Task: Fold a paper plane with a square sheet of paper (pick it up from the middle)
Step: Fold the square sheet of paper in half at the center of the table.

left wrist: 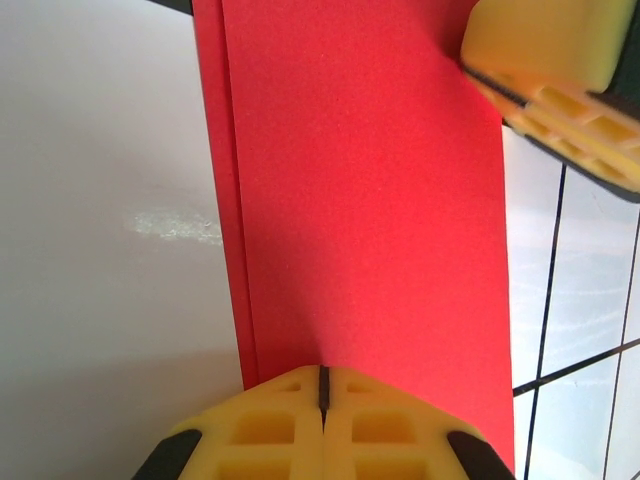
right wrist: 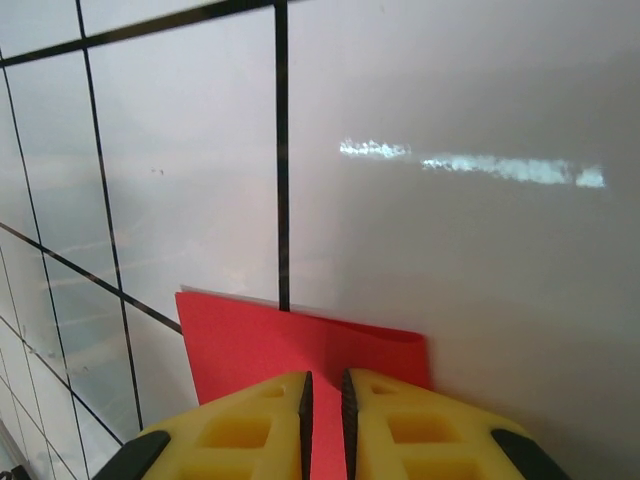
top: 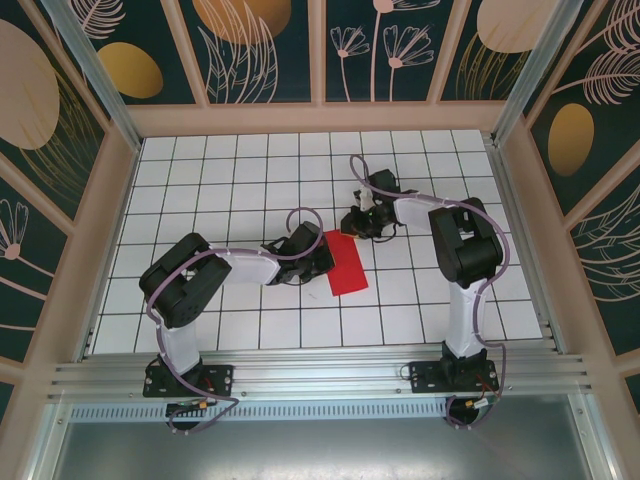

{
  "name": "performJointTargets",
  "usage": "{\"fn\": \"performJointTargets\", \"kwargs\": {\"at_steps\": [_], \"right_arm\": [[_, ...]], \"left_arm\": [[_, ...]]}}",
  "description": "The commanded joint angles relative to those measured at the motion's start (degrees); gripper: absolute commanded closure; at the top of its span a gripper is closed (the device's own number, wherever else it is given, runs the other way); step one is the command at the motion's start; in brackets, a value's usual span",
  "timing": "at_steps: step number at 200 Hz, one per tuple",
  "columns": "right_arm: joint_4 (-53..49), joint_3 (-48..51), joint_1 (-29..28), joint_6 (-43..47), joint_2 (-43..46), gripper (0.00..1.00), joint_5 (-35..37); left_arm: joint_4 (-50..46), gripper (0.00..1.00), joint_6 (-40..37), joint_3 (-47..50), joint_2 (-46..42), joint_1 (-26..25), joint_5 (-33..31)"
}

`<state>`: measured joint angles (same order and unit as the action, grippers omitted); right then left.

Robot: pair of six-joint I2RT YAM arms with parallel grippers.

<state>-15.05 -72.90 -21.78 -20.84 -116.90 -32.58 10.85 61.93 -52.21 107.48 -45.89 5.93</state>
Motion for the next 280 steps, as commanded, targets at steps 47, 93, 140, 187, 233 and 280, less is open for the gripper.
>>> {"fn": "performJointTargets", "kwargs": {"at_steps": [47,93,140,187,233,280], "right_arm": [[0.08,-2.29,1.0,0.28,-3.46,0.8,-0.26],[1.2,-0.11,1.38,-1.22,-5.54,0.8,1.89],[-2.13,-3.35,1.29,-0.18,-0.54,0.8,0.86],[0.36,3.22,0.98,-0.77,6.93,0.79,-3.19],[3.19,8.42,0.92,-1.48,3.69,0.79,-2.31],[2.23,9.01,0.9,-1.4,2.23,0.79,0.34]], "left_arm": [[-8.48,0.99,-1.19,1.97,3.2,-0.34,-1.63],[-8.43,0.99,-1.02,1.82,3.16,-0.33,-1.71],[-8.57,0.99,-1.18,1.93,3.17,-0.34,-1.6],[-8.48,0.99,-1.2,1.83,3.08,-0.34,-1.62],[-8.48,0.99,-1.24,1.83,2.99,-0.34,-1.52],[-8.24,1.0,-1.37,2.06,2.74,-0.34,-1.63]]}}
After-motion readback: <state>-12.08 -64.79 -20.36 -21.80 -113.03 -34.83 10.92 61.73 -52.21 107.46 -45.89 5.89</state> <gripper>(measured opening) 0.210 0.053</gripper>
